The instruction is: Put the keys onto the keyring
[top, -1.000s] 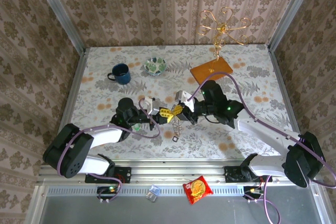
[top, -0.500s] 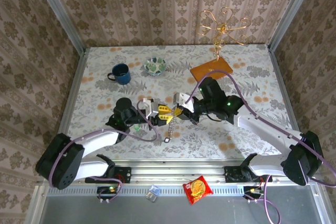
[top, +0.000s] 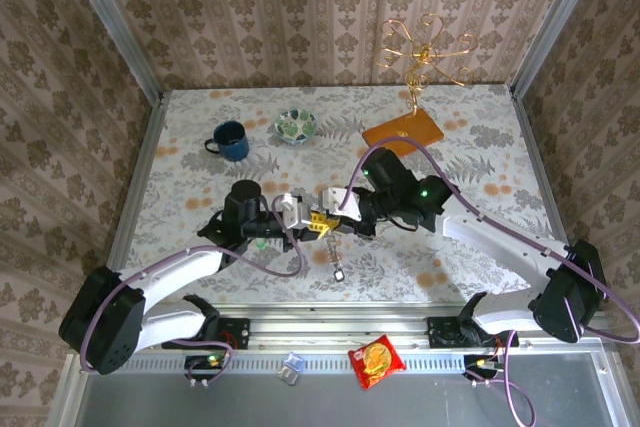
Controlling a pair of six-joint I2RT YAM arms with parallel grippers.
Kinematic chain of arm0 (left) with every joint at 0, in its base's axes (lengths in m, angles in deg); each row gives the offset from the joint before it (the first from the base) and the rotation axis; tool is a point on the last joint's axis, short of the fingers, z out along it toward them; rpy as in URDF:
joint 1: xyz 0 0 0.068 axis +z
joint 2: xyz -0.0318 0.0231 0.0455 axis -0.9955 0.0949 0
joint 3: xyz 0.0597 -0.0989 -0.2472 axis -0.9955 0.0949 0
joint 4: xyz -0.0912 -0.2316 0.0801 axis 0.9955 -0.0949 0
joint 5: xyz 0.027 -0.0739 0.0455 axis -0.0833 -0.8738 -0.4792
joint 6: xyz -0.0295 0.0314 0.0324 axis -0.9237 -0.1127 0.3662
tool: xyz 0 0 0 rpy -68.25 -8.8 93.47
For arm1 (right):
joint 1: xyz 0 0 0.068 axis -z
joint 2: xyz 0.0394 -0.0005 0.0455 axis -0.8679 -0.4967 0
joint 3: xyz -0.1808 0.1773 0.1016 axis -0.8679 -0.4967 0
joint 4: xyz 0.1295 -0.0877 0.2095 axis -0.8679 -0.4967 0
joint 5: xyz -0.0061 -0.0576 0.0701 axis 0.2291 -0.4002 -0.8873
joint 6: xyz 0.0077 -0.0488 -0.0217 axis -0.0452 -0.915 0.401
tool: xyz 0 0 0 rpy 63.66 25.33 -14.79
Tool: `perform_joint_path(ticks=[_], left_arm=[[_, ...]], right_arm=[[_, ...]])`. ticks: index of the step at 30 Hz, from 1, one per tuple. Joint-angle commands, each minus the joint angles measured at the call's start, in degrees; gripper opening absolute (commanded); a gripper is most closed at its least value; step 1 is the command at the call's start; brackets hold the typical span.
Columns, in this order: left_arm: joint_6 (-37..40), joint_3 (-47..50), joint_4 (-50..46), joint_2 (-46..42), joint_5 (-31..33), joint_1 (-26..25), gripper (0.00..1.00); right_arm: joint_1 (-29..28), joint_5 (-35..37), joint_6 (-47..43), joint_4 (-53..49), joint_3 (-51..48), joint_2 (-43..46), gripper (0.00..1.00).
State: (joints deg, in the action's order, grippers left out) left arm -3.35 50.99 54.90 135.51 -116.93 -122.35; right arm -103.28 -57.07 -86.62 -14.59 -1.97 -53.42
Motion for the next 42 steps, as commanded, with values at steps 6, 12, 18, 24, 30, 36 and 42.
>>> perform_joint_path(ticks=[6,12,18,24,30,36,42], left_arm=[[1.05,0.30,1.61,-1.73,0.19,-0.43,0.00],[-0.15,2.08,6.60,-1.30,-0.76,-0.60,0.00],[-0.24,2.28,7.93,-0.86,-1.00,-0.71,0.00],[-0.68,2.28,8.69,-0.52,-1.19,-0.87,0.00],[-1.56,2.70,10.23,-0.26,-1.17,-0.87,0.00],[-1.83,2.74,10.35,-0.25,-0.80,-0.86,0.00],[-1.50,2.49,8.93,-1.43,2.53,-0.90,0.18]], right_arm=[[3.48,-2.93,6.04,8.78,-6.64,7.08,0.26],[3.87,-1.80,6.42,11.89,-11.77,9.56,0.26],[3.39,-4.11,6.55,14.17,-12.27,8.62,0.27],[2.64,-4.59,6.86,15.64,-11.36,6.82,0.26],[2.29,-5.00,7.10,16.37,-10.82,5.92,0.18],[2.24,-5.19,6.63,16.40,-10.31,5.65,0.00],[2.17,-3.90,3.34,11.22,-8.22,4.97,0.00]])
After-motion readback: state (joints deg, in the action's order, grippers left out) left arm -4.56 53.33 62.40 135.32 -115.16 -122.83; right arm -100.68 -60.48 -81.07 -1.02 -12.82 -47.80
